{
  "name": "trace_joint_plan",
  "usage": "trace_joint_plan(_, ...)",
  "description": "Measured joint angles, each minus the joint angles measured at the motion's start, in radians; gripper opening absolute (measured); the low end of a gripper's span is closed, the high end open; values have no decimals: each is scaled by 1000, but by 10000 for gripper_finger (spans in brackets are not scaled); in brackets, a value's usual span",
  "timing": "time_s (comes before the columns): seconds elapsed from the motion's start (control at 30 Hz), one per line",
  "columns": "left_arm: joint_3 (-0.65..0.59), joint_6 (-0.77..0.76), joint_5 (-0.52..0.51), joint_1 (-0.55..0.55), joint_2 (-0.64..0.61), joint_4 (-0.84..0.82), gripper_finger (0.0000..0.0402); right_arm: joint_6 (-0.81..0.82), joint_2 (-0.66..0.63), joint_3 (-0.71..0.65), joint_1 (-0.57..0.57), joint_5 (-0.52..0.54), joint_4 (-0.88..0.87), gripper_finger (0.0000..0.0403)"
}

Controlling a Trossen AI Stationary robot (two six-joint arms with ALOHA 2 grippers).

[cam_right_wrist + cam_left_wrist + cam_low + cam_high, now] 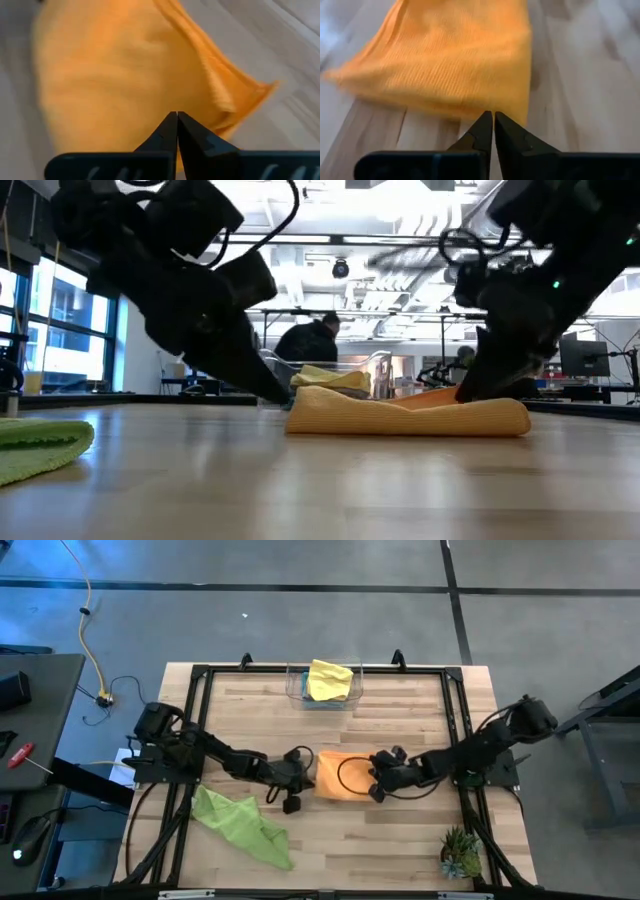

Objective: Fold microfiber towels
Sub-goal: Fold the orange towel

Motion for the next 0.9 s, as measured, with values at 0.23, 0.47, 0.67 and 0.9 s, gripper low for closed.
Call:
trace_joint_plan(0.23,2,29,-1,-20,44,95,2,-66,1,-28,-115,-59,-17,1)
trace_joint_plan(0.47,9,2,4,-47,107,159,1,-199,1,-29,-228,-66,-22,0)
trace_joint_plan(0.67,26,54,15,-73,31,71,0,-395,-2,-29,-334,-61,28,0)
trace_joint_plan(0.9,31,122,-3,95,-166,-112,0,-392,-120,25,-309,-54,-74,0)
